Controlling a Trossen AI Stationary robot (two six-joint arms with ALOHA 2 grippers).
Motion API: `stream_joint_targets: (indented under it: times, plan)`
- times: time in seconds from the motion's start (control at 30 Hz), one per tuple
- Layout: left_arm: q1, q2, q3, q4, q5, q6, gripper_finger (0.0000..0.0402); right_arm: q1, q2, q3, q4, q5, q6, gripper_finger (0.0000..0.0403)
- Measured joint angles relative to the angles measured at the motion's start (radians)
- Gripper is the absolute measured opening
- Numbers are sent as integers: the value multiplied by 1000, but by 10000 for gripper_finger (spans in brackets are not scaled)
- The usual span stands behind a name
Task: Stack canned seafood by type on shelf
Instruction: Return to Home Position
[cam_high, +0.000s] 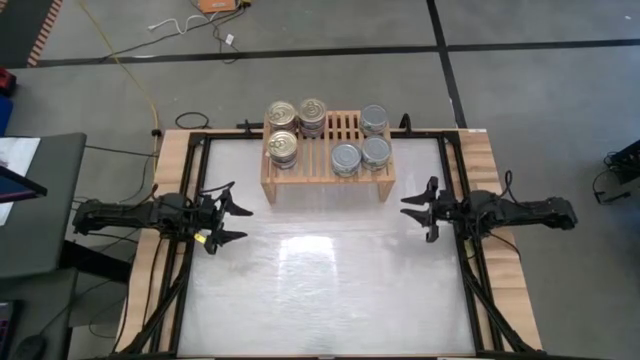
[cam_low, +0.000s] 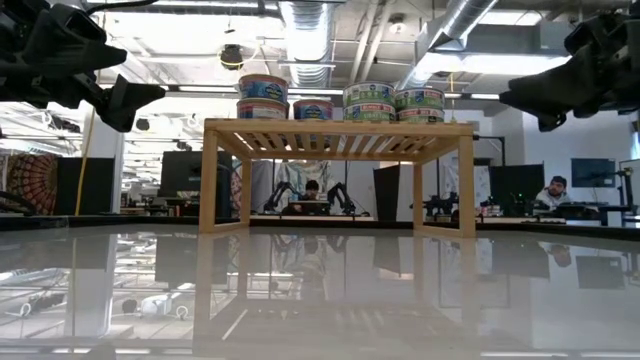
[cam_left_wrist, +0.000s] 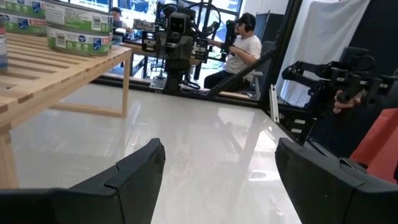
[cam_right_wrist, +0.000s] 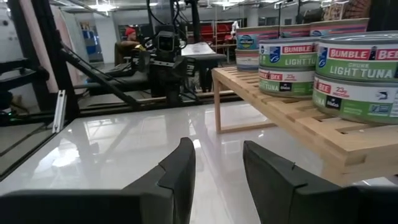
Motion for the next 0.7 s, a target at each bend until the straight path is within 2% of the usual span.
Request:
stream_joint_targets:
  times: [0.43, 0.7]
  plan:
    - [0, 0, 0, 0, 1, 0, 294, 0, 10, 0, -7, -11, -15, 164]
    - [0, 0, 0, 0, 1, 0, 294, -8, 127, -1, -9, -10, -73, 164]
